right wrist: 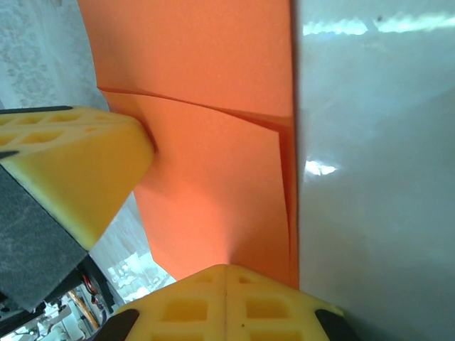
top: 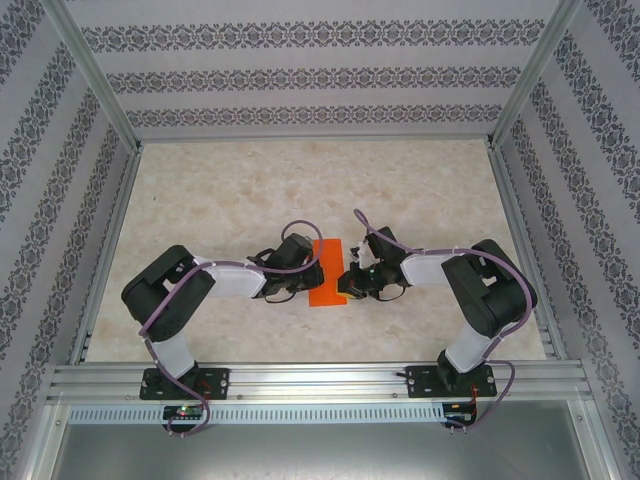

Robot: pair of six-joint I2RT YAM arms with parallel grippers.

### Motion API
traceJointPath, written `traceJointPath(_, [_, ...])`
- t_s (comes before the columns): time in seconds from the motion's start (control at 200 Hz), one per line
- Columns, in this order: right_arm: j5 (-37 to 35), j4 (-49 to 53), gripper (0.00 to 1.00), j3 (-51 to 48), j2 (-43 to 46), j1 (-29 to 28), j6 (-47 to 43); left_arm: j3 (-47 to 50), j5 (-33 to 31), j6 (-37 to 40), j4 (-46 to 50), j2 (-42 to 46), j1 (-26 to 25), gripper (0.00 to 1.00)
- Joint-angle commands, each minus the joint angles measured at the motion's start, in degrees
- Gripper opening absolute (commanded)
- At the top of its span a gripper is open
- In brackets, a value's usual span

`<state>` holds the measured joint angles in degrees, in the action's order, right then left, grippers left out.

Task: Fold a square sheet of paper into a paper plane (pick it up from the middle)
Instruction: Fold the triangle a second time at the center of the table.

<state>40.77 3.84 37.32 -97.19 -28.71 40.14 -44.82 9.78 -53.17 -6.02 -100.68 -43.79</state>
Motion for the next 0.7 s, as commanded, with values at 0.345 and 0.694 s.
traceJointPath(0.345, [-4.83,4.51,0.05,-3.22,-3.10,0.30,-1.72,2.82,-2.29,4.12,2.06,1.09,6.90,0.09])
traceJointPath(0.694, [-4.26,4.82,0.06,-2.80,-2.17,0.41,-1.78,2.65,0.05,7.49,4.62,3.25,10.48,0.10])
